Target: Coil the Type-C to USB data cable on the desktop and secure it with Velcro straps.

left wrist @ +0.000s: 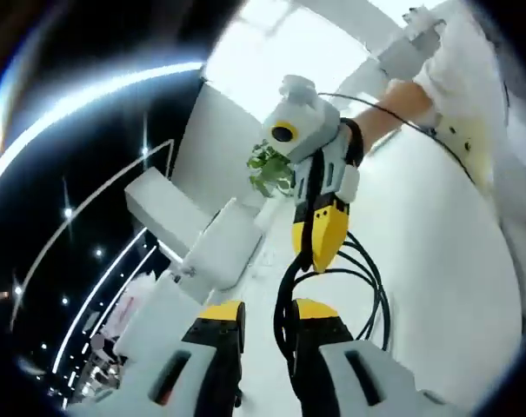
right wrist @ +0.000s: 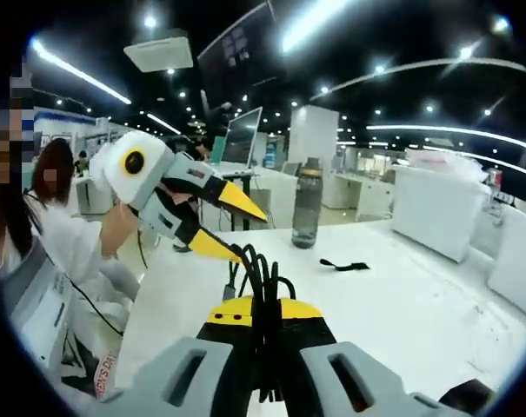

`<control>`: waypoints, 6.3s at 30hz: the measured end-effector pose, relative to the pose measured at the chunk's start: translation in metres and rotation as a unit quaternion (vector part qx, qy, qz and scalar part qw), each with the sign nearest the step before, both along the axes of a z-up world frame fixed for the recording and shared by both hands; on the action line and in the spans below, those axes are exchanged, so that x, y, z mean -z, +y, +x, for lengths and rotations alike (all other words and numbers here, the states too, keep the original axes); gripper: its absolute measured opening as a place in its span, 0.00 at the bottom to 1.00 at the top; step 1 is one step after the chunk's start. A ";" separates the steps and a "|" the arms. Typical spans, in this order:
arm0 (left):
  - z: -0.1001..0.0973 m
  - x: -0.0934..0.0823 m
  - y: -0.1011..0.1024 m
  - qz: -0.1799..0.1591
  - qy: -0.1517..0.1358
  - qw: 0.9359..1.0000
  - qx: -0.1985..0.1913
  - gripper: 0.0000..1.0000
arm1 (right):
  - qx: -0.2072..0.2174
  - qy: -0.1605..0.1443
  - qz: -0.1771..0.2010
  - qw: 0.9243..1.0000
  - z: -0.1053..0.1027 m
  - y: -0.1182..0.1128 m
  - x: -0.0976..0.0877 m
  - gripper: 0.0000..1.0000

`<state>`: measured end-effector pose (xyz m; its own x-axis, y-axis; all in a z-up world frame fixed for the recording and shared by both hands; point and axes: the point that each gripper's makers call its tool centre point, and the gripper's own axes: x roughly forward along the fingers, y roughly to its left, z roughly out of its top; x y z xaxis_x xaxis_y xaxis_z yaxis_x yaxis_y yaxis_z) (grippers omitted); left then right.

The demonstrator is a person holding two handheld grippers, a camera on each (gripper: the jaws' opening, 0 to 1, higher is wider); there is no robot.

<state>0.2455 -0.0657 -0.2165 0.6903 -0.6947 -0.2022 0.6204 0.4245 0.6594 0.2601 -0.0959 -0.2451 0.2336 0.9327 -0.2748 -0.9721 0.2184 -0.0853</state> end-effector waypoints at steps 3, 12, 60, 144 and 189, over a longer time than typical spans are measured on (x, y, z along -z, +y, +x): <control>0.010 0.011 -0.002 -0.028 0.058 0.998 0.021 0.24 | -0.009 0.011 -0.007 1.000 0.001 0.003 0.005 0.06; 0.025 0.058 -0.016 -0.028 0.209 0.975 0.077 0.36 | -0.038 0.002 -0.007 0.999 -0.004 0.005 0.005 0.06; -0.029 0.071 0.074 -0.376 0.342 0.861 0.010 0.03 | 0.046 -0.223 -0.027 0.973 0.166 0.150 0.079 0.01; 0.042 0.148 -0.036 -0.054 0.203 0.977 -0.032 0.03 | 0.053 -0.333 -0.102 0.936 -0.002 -0.018 0.101 0.14; 0.033 0.086 -0.008 -0.235 0.187 0.954 -0.003 0.03 | 0.007 -0.005 -0.072 0.997 0.043 -0.019 0.129 0.24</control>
<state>0.2782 -0.0735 -0.3025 0.6355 -0.7651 -0.1035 0.7713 0.6234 0.1281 0.3029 -0.1151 -0.3741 0.2505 0.8801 -0.4034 -0.9678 0.2175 -0.1263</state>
